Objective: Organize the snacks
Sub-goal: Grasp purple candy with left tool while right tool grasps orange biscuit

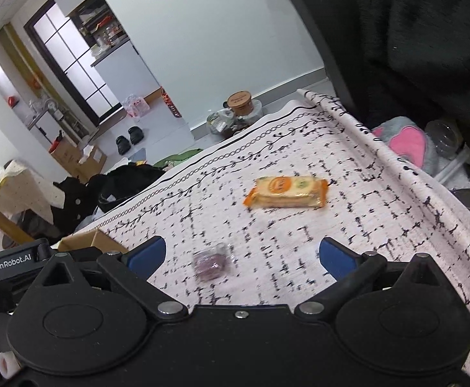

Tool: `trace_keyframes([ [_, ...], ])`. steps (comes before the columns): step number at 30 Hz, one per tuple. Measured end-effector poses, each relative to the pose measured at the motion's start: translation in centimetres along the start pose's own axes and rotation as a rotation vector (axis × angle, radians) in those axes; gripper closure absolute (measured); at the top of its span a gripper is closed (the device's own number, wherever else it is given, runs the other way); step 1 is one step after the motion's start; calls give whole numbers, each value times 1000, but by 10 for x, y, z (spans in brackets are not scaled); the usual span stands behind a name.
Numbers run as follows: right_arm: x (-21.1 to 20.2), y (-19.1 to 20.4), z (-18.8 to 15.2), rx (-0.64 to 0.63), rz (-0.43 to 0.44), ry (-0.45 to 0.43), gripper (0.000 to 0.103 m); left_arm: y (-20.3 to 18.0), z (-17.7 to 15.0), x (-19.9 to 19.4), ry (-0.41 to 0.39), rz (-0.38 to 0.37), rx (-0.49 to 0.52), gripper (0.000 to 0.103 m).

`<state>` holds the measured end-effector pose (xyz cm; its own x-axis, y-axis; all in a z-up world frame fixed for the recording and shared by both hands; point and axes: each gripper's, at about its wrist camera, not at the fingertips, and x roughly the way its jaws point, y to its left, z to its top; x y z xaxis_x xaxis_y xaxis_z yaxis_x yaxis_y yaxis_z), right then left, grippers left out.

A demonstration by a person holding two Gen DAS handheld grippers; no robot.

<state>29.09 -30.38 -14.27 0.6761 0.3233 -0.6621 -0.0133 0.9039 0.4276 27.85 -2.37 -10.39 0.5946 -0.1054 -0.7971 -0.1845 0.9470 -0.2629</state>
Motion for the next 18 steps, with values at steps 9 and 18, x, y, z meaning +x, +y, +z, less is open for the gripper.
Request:
trace_keyframes([
  [9,14,-26,10,43,12,-16,5,-31,3,22,26,-25,-10,6],
  [18,33,-47,18,80,12,-10,13,-45,-3,58,82,-18,-44,9],
])
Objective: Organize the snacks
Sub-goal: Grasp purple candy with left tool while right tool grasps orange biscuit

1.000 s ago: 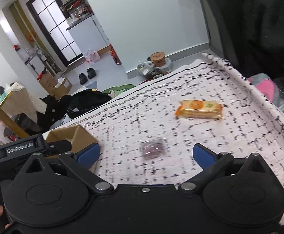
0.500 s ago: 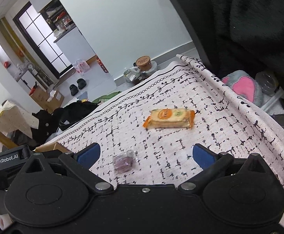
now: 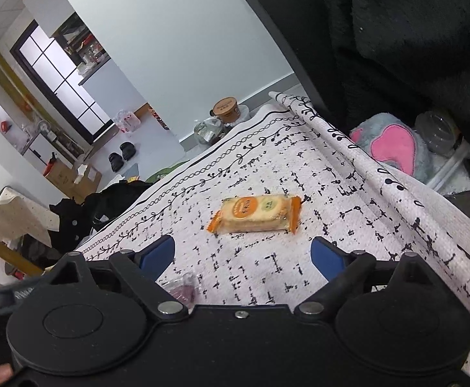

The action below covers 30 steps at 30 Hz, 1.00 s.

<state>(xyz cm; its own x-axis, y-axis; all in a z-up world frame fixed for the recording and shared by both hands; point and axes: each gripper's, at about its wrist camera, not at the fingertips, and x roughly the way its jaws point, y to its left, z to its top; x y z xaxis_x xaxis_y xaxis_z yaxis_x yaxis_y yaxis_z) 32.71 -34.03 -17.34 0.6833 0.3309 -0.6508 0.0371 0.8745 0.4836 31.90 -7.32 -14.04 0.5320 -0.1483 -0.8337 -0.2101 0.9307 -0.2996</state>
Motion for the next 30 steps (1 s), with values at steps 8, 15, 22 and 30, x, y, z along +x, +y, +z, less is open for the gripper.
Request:
trace_keyframes([
  [8,17,-7,6,1,14,4,23,-8,-8,36,38,46,7,18],
  [15,36,-10,15,5,28,5,24,-10,-9,69,76,89,-11,30],
  [22,54,-9,22,-16,46,15,24,-10,-12,93,102,126,-9,48],
  [30,70,-1,30,-60,56,18,24,-6,4,92,78,152,-36,65],
])
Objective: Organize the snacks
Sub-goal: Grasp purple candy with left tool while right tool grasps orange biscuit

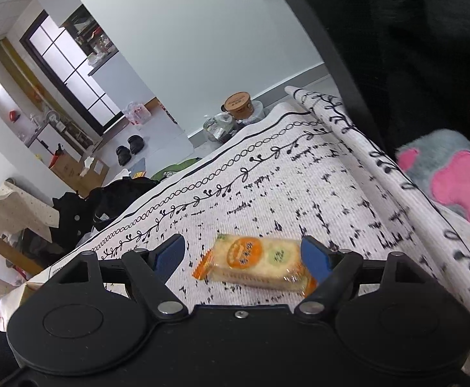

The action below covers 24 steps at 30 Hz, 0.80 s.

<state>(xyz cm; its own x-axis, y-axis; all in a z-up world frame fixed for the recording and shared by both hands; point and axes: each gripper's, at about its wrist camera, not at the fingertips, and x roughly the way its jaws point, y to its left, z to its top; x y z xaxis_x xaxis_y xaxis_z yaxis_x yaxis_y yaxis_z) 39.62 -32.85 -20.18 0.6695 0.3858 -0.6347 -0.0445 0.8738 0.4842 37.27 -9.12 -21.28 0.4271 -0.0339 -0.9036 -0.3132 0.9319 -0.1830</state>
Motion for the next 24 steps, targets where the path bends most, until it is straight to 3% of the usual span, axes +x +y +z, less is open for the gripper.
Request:
trace_keyframes([
  [9,17,6,6,-45,9,10,24,12,13,-4,-15,21,-10,67],
  [15,27,9,-5,-81,-15,109,24,24,16,-11,-25,19,-4,67],
  [18,27,16,-13,-112,-29,144,37,28,16,-16,-31,22,7,67],
  [21,23,21,-17,-131,-41,176,68,33,14,-23,-39,17,12,67],
  [24,15,24,-20,-123,-24,187,68,36,12,-29,-47,12,17,67],
])
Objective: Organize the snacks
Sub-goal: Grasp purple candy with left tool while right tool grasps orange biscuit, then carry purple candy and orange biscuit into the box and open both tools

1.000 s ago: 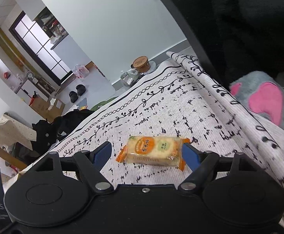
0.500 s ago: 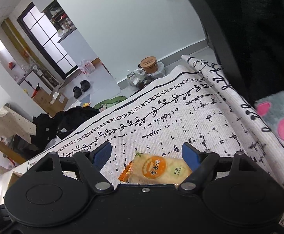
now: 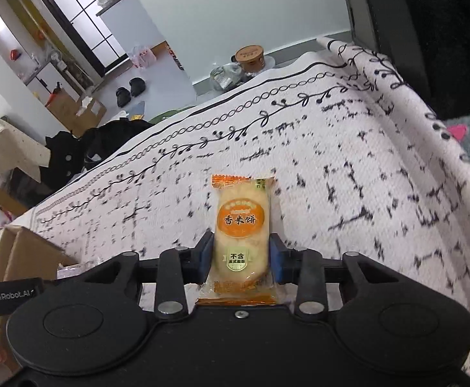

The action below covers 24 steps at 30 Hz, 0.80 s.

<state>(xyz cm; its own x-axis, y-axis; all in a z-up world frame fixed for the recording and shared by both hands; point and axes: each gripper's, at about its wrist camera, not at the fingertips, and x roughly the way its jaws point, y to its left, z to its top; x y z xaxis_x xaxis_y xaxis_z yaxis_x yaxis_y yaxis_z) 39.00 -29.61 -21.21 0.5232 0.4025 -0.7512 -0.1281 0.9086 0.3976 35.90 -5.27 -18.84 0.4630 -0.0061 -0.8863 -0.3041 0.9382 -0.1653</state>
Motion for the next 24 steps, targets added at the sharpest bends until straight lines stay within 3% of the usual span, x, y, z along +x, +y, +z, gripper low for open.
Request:
trace_keyframes([
  [13,-38,11,-20,86,64,-58,68,19,-16,-49,-48,-36,-16,67],
  [24,-79,57,-44,93,117,-120,68,45,-23,-102,-119,-54,-4,67],
])
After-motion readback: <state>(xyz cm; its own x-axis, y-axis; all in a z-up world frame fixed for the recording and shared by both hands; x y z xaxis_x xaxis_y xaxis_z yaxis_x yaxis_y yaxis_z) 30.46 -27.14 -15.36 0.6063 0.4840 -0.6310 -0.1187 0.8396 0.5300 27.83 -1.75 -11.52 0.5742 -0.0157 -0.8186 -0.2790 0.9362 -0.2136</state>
